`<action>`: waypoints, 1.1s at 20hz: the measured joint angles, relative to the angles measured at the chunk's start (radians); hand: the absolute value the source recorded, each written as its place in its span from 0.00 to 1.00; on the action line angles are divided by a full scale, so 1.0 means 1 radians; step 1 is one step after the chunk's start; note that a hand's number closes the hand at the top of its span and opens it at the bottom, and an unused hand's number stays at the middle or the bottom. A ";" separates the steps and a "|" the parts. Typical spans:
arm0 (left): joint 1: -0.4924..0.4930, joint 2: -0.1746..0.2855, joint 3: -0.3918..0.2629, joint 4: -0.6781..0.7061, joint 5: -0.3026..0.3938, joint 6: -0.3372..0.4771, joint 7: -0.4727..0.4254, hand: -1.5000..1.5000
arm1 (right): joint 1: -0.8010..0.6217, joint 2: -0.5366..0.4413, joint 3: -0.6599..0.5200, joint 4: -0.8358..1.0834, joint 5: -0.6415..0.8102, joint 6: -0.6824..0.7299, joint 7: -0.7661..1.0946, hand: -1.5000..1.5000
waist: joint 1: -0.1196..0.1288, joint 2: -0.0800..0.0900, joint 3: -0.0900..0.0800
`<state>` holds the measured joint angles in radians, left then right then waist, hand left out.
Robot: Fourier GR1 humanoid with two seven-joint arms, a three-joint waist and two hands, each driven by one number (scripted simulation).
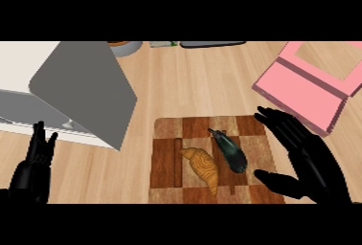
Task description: Pick the croissant from the cutting board and place it in the cardboard box
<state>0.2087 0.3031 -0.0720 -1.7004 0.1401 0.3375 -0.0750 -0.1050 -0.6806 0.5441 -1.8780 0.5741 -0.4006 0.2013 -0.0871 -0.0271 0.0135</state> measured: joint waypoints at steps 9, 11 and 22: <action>-0.043 -0.016 -0.040 0.014 -0.018 -0.006 0.017 0.50 | -0.006 -0.012 0.127 -0.221 0.161 0.275 0.410 0.00 | 0.034 0.007 -0.002; -0.053 -0.018 -0.046 0.018 -0.021 -0.006 0.027 0.50 | -0.012 0.005 0.165 -0.256 0.193 0.339 0.498 0.00 | 0.041 0.007 -0.002; -0.098 -0.039 -0.088 0.040 -0.039 -0.014 0.052 0.50 | -0.099 0.246 0.324 -0.217 0.305 0.601 0.832 0.00 | 0.075 0.011 0.000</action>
<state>0.1108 0.2637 -0.1599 -1.6600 0.1015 0.3239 -0.0231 -0.2043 -0.4348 0.8677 -2.0946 0.8787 0.2008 1.0333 -0.0120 -0.0165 0.0134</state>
